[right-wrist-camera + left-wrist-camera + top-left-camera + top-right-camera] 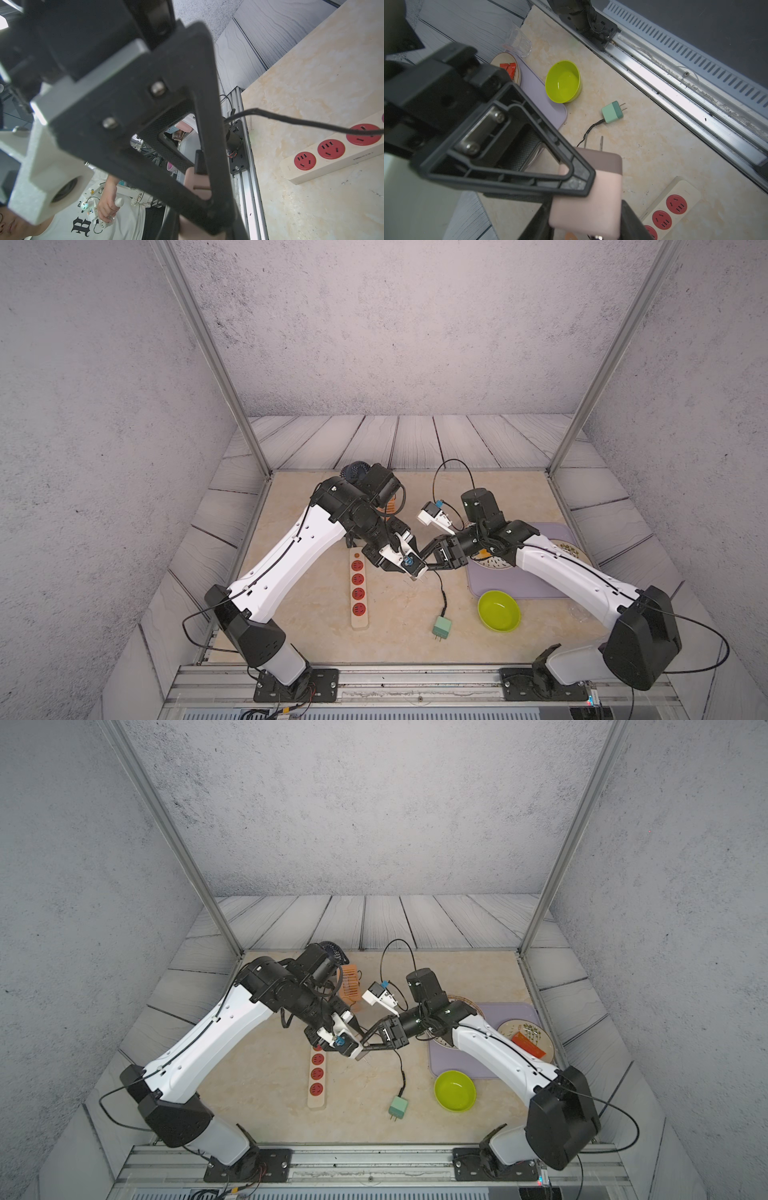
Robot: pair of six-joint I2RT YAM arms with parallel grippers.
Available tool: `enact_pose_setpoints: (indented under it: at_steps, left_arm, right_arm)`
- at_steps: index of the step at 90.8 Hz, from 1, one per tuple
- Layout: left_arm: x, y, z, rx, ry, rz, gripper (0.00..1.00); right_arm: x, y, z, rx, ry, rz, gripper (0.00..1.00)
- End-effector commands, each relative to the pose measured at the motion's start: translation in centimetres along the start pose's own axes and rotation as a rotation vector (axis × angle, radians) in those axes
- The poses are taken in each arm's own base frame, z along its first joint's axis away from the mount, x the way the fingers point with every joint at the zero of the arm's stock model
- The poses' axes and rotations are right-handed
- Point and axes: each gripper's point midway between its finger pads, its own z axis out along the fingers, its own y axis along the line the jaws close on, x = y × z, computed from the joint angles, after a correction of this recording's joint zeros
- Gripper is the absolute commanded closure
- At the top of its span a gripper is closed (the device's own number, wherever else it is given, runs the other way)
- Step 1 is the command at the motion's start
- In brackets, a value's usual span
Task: Plug the desk fan into the power strip
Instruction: Pick up the plug from the center of the board.
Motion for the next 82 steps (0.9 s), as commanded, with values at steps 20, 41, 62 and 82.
enact_pose_setpoints:
  at_steps: [20,41,62,82]
  left_arm:
    - [1.6,3.5,0.1,-0.146,0.068,-0.202,0.63]
    - [2.7,3.4,0.2,-0.171,0.099,-0.281,0.65]
    - [2.7,4.6,0.1,-0.215,0.088,-0.321,0.65]
    - [2.5,5.2,0.0,-0.233,0.076,-0.335,0.65]
  right_arm:
    - [-0.9,-0.6,-1.5,0.087,-0.103,-0.036,0.63]
    - [-3.1,-1.7,-5.3,0.235,-0.374,-0.002,0.45]
    - [-5.9,-2.9,-7.5,0.182,-0.643,0.068,0.44]
    - [-7.0,-2.1,-7.4,0.006,-0.68,0.077,0.49]
